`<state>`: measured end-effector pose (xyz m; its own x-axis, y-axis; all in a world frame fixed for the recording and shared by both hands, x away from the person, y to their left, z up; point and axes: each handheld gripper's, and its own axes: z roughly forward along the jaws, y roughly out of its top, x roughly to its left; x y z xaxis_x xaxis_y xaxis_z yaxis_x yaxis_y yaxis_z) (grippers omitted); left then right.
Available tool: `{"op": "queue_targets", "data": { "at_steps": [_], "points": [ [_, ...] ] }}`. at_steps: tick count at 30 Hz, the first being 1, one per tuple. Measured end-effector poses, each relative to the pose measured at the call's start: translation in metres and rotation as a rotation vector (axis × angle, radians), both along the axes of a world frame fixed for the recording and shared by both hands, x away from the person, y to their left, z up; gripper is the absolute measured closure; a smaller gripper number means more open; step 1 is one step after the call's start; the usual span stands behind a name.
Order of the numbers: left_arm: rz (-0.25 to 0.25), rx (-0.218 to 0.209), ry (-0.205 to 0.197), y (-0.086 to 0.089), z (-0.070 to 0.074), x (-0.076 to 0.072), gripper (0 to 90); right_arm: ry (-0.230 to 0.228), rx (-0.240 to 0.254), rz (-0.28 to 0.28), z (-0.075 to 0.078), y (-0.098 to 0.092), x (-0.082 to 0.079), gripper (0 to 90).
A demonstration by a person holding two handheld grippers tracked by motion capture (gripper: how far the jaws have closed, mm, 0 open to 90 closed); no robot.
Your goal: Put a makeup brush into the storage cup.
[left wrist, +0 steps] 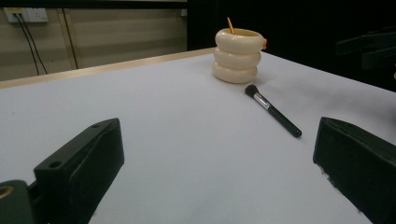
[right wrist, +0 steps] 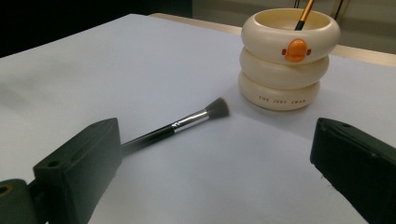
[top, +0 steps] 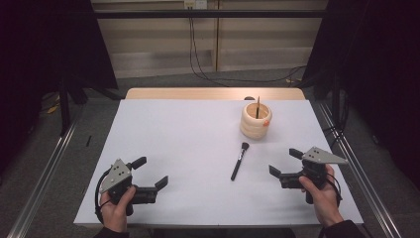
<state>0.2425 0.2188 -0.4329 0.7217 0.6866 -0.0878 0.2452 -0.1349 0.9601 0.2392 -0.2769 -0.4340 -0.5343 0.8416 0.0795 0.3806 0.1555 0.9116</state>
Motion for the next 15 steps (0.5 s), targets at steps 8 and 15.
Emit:
{"op": "queue_targets", "data": {
  "at_steps": [8, 15],
  "points": [
    [-0.001, 0.006, 0.000, -0.002, 0.000, 0.001, 2.0, 0.032, -0.008, 0.010, 0.001, 0.009, 0.017, 3.3],
    [-0.001, 0.007, 0.003, -0.001, 0.000, 0.001, 2.0, 0.061, -0.022, -0.010, 0.004, 0.022, 0.036, 4.9]
  ]
}}
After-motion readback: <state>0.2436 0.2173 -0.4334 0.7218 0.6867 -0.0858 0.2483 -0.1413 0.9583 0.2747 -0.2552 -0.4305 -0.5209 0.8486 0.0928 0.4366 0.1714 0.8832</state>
